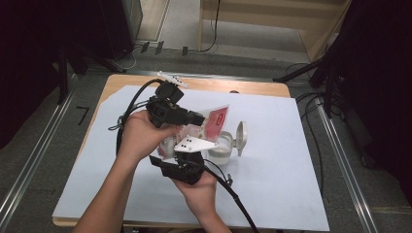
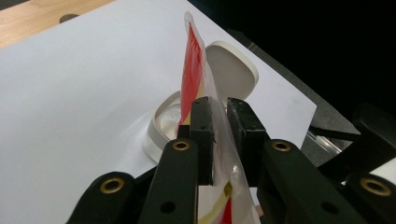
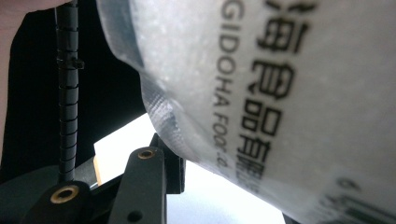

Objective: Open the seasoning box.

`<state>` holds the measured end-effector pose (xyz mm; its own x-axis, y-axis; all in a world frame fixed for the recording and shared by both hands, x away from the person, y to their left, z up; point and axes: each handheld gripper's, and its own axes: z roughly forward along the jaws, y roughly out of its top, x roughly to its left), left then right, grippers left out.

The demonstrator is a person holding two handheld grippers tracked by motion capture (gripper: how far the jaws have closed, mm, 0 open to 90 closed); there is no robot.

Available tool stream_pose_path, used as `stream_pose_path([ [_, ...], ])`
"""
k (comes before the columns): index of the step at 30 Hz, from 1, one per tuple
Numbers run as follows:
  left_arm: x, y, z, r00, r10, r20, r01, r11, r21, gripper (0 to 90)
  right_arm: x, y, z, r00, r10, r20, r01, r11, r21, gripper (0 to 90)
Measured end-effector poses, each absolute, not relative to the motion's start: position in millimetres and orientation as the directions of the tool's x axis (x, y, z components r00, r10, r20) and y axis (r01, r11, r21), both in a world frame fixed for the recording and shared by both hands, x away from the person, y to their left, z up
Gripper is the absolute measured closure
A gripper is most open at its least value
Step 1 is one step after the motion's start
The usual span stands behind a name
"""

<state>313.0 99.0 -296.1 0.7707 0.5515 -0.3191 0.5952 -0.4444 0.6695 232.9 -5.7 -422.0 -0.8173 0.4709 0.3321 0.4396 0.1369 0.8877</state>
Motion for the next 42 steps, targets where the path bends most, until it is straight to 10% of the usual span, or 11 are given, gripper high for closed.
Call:
stream_pose_path([
  [42,312.1,95.9,-295.8,0.775,0.546,-0.318,0.588,-0.439,0.680,81.4,231.7,-6.5,-421.1,-0.814,0.476,0.332,0.437,0.127,0.890,61.7],
])
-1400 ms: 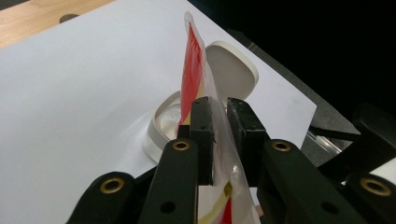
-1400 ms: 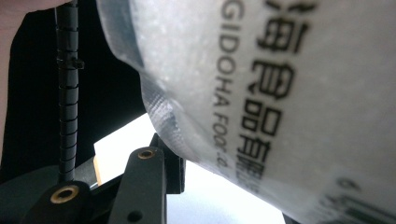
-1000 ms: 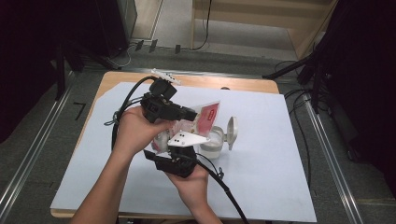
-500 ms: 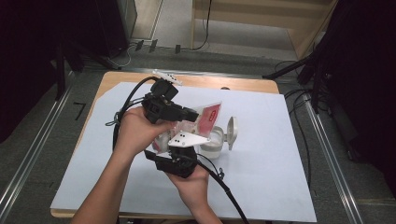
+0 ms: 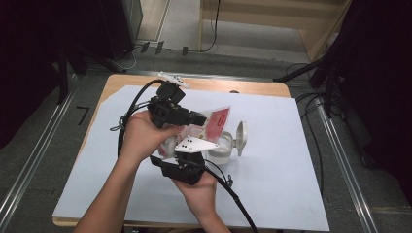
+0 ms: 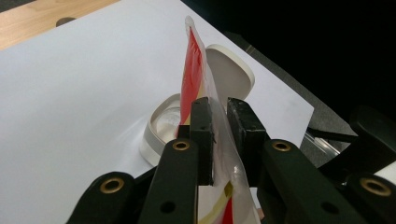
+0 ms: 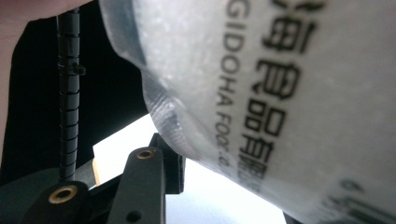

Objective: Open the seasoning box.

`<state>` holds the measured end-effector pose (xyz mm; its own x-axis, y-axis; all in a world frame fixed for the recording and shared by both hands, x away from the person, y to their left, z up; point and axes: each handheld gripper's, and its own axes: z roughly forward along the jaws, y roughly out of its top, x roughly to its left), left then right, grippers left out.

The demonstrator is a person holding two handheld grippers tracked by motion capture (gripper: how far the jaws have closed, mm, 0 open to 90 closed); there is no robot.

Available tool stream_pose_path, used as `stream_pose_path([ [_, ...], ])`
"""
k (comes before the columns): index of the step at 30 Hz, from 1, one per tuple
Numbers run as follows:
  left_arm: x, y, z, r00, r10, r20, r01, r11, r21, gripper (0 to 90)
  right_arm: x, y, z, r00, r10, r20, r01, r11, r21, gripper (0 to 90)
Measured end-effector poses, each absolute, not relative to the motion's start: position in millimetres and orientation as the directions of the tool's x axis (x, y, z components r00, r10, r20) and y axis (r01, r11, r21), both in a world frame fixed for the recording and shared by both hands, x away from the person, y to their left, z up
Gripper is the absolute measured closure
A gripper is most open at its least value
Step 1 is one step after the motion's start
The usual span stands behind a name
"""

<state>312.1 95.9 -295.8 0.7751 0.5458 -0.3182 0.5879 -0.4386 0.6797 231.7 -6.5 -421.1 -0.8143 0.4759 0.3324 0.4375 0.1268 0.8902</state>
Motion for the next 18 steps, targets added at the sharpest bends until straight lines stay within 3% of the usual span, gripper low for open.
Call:
stream_pose_path([
  [3,312.1,95.4,-295.7,0.775,0.547,-0.317,0.587,-0.437,0.681,81.3,231.6,-6.8,-420.5,-0.817,0.471,0.332,0.436,0.129,0.891,59.2],
  [18,312.2,92.7,-296.7,0.775,0.547,-0.317,0.583,-0.424,0.694,81.2,232.0,-8.5,-417.7,-0.801,0.483,0.353,0.457,0.112,0.882,63.0],
])
